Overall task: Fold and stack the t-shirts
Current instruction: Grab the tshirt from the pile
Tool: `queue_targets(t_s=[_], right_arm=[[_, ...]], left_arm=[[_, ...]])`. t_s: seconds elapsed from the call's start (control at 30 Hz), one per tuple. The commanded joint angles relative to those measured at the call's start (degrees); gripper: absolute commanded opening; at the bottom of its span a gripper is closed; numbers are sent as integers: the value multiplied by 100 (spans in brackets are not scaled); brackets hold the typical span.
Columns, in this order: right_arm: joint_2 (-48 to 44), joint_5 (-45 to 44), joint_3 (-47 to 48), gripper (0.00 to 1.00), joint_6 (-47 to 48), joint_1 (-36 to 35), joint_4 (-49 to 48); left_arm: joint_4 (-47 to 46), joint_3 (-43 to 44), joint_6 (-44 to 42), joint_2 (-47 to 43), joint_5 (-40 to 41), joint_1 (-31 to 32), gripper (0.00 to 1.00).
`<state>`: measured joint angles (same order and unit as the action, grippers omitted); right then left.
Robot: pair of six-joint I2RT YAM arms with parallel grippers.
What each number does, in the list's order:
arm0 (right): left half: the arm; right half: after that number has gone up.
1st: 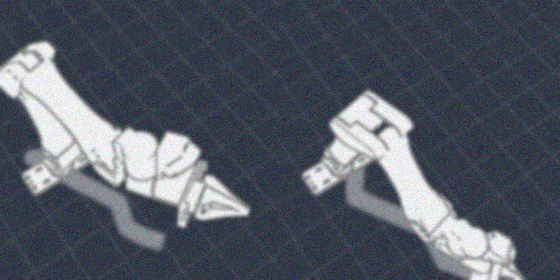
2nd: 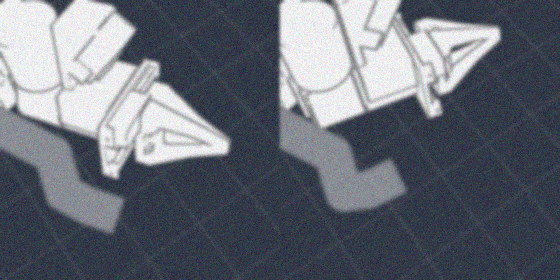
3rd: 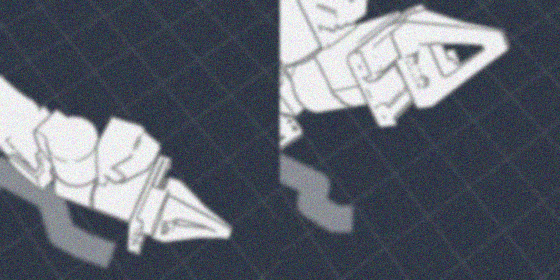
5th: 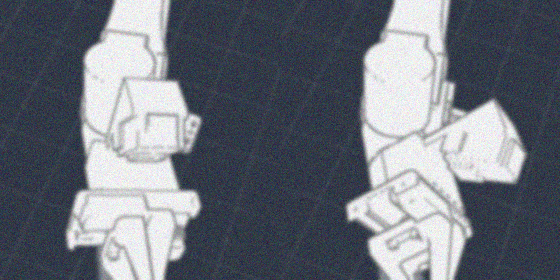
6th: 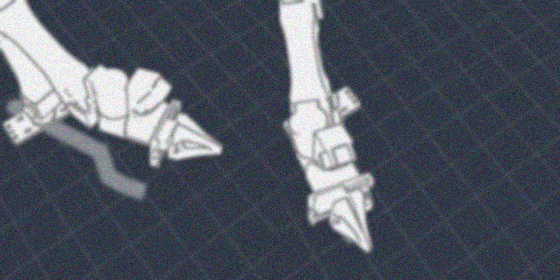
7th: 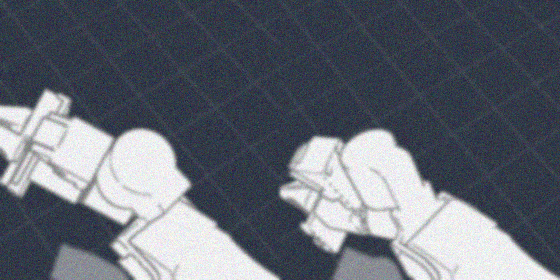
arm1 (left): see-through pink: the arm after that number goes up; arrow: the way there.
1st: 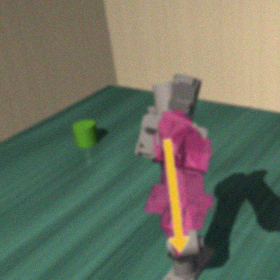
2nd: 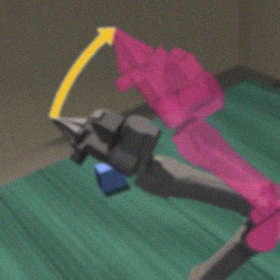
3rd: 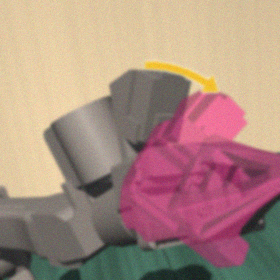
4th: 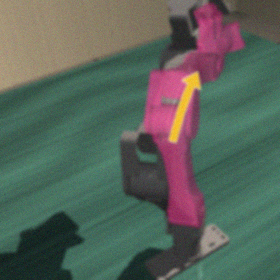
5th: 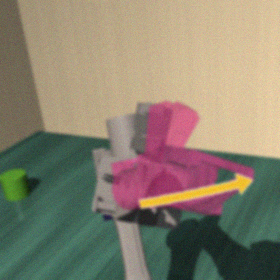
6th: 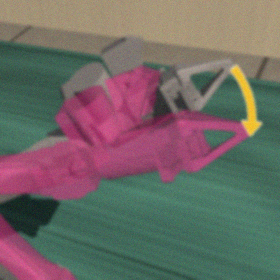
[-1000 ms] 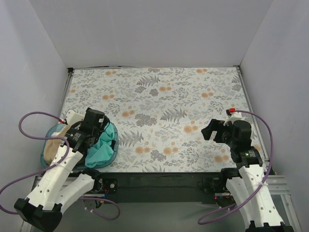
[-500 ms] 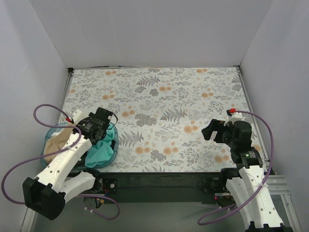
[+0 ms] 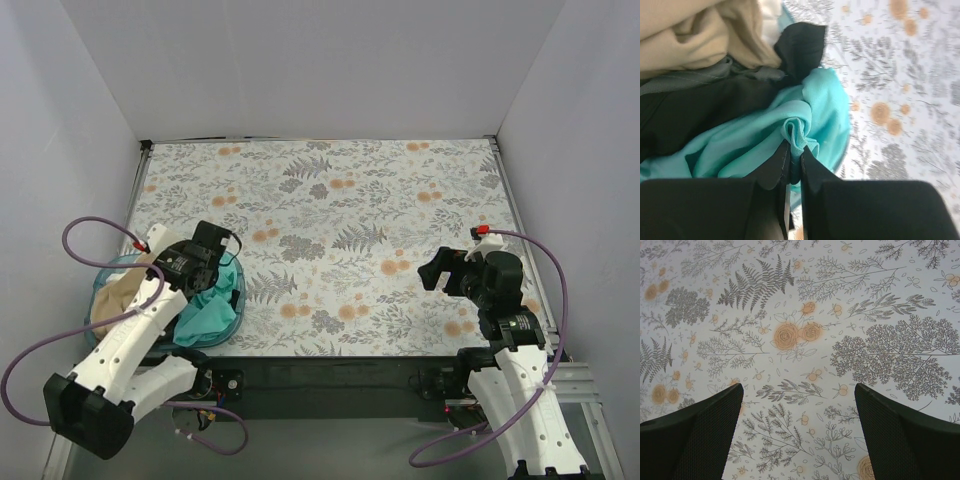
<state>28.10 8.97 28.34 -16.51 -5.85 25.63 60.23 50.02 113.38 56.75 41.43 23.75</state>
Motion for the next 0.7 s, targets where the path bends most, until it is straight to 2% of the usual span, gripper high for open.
queue_targets(t_s=[0.0,0.1,0.2,0.27,0.4,0.53,0.57,0.63,0.67], right_arm=[[-50,-36,23,98,25,13,-76],[-59,-62,23,98,8,13,-76],[-50,-80,23,98,8,13,-93],[-33,-89,23,98,8,13,-84],[20,-106,5,98,-27,13,-102],[29,-141,14,98,-19,13,-84],[29,-141,5,98,-36,13,-84],[12,-141,14,98,-27,13,-93],[12,-141,14,98,-36,13,-93]], left_arm=[[-599,699,-403,-436,129,-2,0],[-1222,1236,-1255,-735,-20,-2,0],[-1662,1763,-1722,-1051,-187,-2,0],[-2276,1941,-2151,-1253,-363,-10,0],[-2928,2555,-2802,-1202,-828,-2,0],[-3542,3240,-3233,-763,-1943,-2,0],[-3657,3555,-3391,-640,-2546,-2,0],[-3842,3978,-3594,-184,-3130,-2,0],[-3878,4442,-3613,-17,-3741,-2,0]])
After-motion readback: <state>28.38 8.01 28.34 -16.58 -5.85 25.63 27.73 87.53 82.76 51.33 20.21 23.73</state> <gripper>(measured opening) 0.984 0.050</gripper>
